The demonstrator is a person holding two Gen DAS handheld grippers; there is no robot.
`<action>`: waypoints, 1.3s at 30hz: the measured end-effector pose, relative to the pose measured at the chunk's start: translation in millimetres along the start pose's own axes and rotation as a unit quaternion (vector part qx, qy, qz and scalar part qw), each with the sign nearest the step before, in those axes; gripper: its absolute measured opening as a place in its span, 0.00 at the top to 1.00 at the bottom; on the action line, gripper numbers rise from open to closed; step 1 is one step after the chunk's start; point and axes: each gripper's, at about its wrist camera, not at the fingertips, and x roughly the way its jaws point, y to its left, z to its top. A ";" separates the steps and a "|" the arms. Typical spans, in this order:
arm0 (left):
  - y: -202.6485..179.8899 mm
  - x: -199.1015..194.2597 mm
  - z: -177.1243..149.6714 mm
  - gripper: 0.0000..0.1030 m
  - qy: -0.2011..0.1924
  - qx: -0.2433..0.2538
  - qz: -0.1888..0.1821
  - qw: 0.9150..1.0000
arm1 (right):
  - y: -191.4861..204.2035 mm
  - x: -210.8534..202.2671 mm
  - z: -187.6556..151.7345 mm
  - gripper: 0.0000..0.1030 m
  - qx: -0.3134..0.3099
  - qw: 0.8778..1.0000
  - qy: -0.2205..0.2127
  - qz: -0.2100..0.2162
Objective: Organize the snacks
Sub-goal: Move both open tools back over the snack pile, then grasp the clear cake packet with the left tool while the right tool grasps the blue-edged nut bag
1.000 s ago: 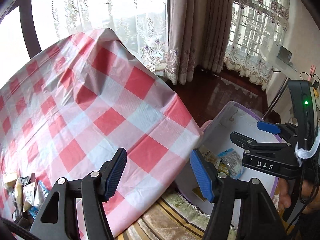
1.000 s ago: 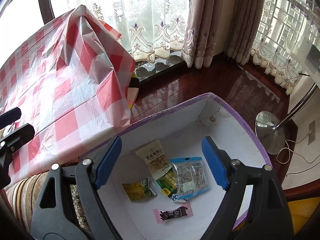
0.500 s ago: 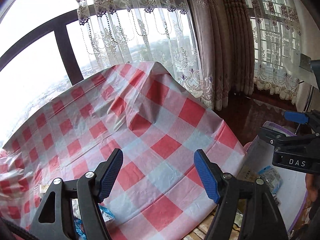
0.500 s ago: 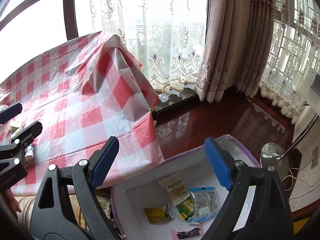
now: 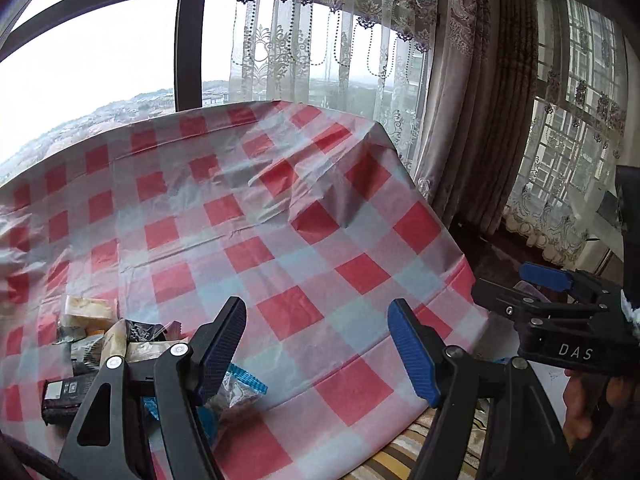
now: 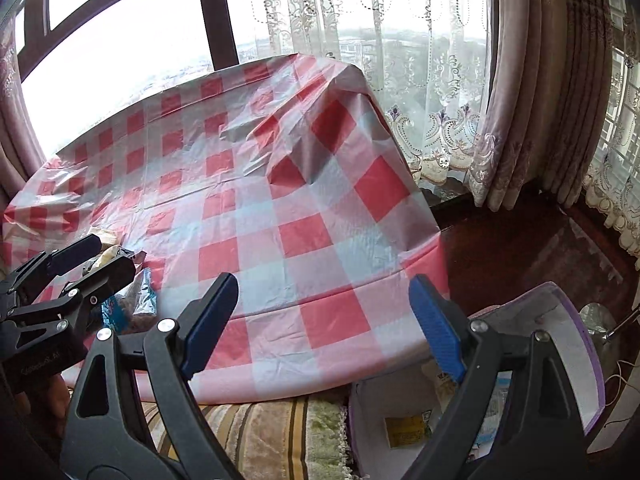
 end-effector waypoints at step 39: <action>221.9 45.6 -41.7 0.42 0.129 -0.301 0.006 0.945 | 197.8 118.7 -19.7 0.14 -0.072 0.968 0.208 0.118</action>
